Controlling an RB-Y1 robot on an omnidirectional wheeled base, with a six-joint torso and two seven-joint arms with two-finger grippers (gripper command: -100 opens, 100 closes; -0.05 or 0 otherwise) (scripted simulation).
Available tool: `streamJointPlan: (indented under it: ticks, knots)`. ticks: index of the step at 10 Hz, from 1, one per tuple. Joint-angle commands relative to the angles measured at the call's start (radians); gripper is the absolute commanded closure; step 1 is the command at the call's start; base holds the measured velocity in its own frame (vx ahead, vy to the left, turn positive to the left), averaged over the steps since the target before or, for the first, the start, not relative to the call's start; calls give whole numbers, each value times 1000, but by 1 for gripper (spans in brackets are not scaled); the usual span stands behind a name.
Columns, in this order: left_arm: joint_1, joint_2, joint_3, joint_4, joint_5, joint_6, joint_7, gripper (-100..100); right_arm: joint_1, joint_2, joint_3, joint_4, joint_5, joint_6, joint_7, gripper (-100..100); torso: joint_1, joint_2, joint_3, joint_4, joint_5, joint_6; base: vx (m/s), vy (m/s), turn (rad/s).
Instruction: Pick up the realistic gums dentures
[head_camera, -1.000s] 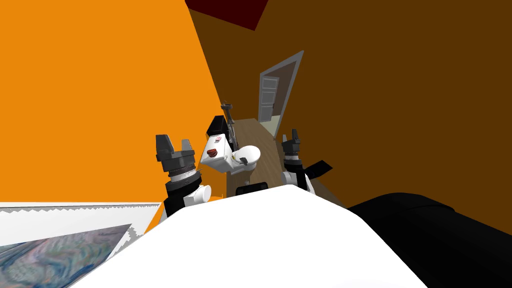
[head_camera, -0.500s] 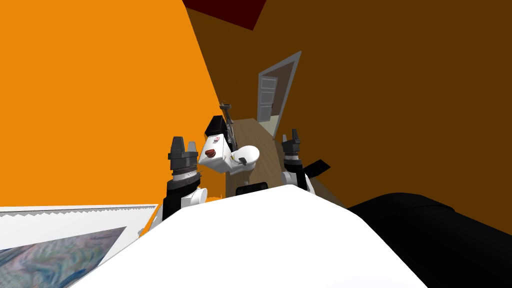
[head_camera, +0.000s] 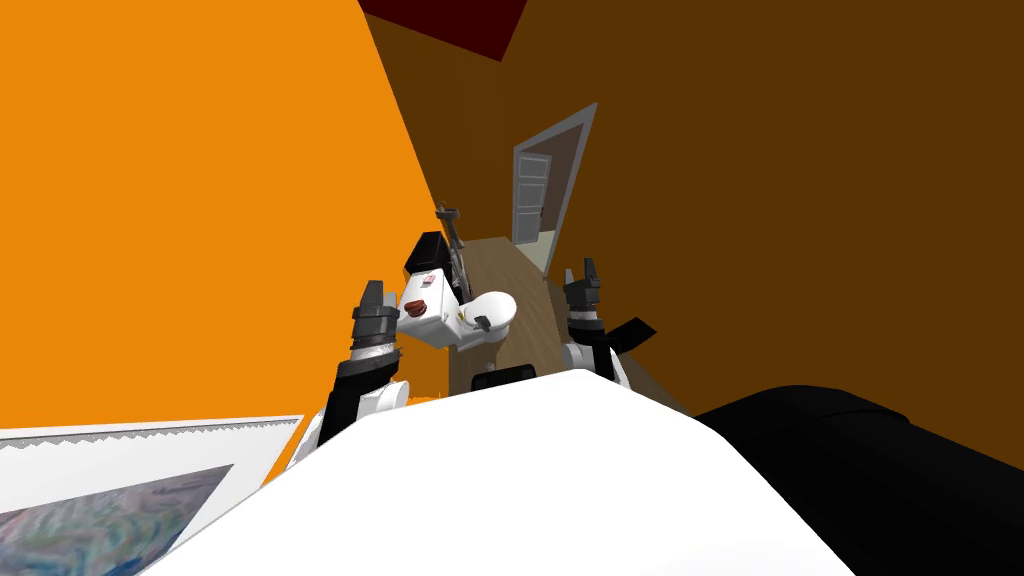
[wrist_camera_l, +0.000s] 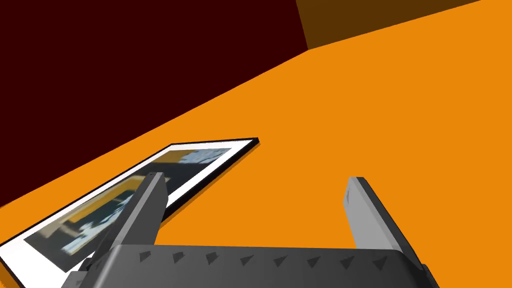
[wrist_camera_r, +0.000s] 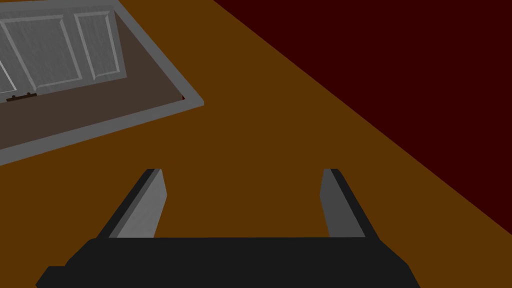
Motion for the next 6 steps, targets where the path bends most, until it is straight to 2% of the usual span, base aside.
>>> streamJointPlan:
  ticks: [1, 6]
  knots:
    - [3, 4, 7, 10, 3, 48, -12, -100, 0, 0, 0, 0, 0, 0, 0, 0, 0, 0, 0, 0, 0, 0, 9, -32, -23]
    - [18, -6, 25, 43, 9, 168, -39, -100, 0, 0, 0, 0, 0, 0, 0, 0, 1, 0, 0, 0, 0, 0, 14, -23, -5]
